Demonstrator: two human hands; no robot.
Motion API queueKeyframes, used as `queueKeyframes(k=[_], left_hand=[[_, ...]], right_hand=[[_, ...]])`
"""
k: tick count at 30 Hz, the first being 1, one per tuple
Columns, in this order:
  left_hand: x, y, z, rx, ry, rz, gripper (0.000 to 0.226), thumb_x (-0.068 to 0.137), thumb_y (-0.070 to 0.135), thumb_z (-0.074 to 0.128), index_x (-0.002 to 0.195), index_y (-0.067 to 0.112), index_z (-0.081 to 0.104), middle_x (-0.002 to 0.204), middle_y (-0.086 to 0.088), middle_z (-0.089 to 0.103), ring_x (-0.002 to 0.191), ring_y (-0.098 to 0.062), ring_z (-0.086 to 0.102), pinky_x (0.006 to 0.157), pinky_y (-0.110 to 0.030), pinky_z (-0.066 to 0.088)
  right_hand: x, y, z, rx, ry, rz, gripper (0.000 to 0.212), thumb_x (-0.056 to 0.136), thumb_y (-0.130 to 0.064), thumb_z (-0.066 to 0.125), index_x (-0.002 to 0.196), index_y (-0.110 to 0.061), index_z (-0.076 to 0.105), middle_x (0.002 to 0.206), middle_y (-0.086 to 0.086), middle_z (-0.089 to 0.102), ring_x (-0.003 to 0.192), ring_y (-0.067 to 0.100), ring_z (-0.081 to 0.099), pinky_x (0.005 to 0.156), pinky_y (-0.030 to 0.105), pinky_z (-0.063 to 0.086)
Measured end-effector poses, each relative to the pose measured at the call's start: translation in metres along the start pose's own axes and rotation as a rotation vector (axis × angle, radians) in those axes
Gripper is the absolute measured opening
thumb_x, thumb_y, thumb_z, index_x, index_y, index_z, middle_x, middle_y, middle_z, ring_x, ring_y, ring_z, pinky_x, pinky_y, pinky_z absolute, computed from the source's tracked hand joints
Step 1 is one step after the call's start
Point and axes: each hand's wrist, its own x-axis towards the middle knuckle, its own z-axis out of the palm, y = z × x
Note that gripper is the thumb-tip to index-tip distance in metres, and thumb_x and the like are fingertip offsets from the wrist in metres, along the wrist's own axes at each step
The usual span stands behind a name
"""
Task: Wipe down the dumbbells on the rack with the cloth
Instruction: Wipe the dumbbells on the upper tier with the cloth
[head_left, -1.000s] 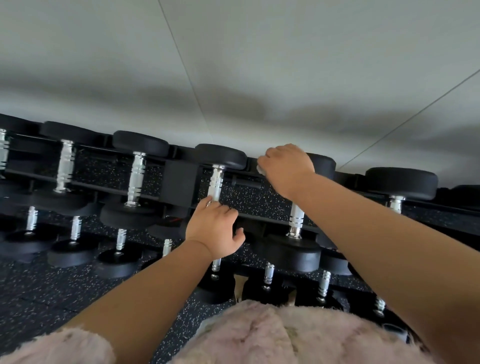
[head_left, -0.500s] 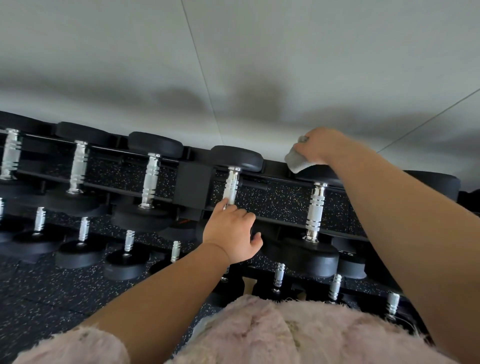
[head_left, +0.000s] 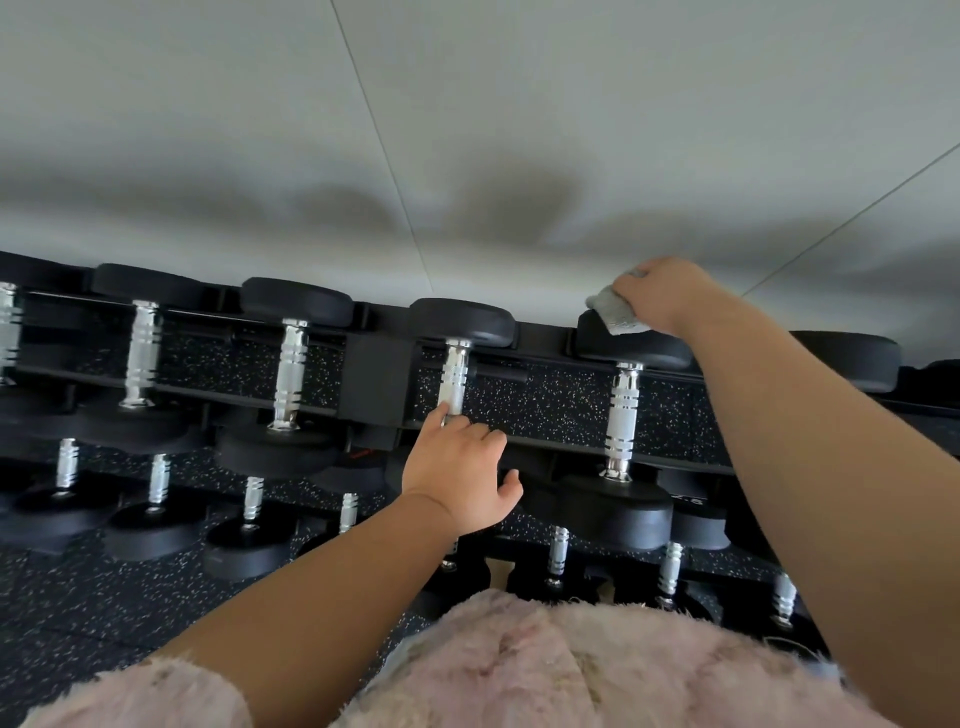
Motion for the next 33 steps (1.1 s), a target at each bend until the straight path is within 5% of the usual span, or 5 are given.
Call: queueKeyframes(k=[5,9,16,30,33], left_hand=[[0.000,0.001,-0.003,0.011,-0.031,-0.006,0.048,0.091,0.062,0.036,0.096,0.026,0.067,0.085,0.012,0.063,0.097,-0.019,0.060,0.126,-0.046,0.022],[0.000,0.000,-0.003,0.016,-0.038,-0.001,0.047,0.092,0.062,0.037,0.096,0.026,0.067,0.084,0.012,0.061,0.098,-0.018,0.060,0.126,-0.046,0.022],[0.000,0.000,-0.001,0.006,-0.018,-0.004,0.048,0.091,0.062,0.036,0.096,0.027,0.068,0.085,0.012,0.063,0.097,-0.018,0.061,0.126,-0.046,0.022],[0.000,-0.001,0.006,0.012,0.070,0.014,0.046,0.089,0.061,0.040,0.092,0.027,0.072,0.080,0.013,0.065,0.088,-0.017,0.062,0.119,-0.043,0.032],[0.000,-0.003,0.009,0.008,0.116,0.011,0.044,0.088,0.059,0.043,0.088,0.026,0.072,0.074,0.013,0.063,0.081,-0.018,0.061,0.116,-0.042,0.036]], right_hand=[[-0.026,0.032,0.002,0.294,0.187,0.131,0.035,0.103,-0.042,0.048,0.096,-0.018,0.072,0.087,0.008,0.069,0.073,0.022,0.061,0.063,0.029,0.050],[-0.037,0.045,0.018,0.483,0.345,0.293,0.034,0.103,-0.034,0.046,0.078,-0.014,0.058,0.068,0.003,0.051,0.058,0.019,0.044,0.050,0.026,0.033],[-0.043,0.039,0.054,0.842,0.473,0.455,0.038,0.104,-0.050,0.043,0.098,-0.016,0.060,0.080,-0.003,0.059,0.068,0.015,0.054,0.058,0.030,0.043],[-0.091,0.035,0.104,0.787,0.466,0.435,0.040,0.109,-0.051,0.035,0.127,-0.018,0.049,0.096,-0.002,0.060,0.081,0.017,0.061,0.064,0.031,0.045],[-0.098,0.034,0.116,0.787,0.394,0.432,0.030,0.110,-0.042,0.039,0.127,-0.020,0.050,0.092,-0.003,0.063,0.079,0.018,0.067,0.056,0.027,0.046]])
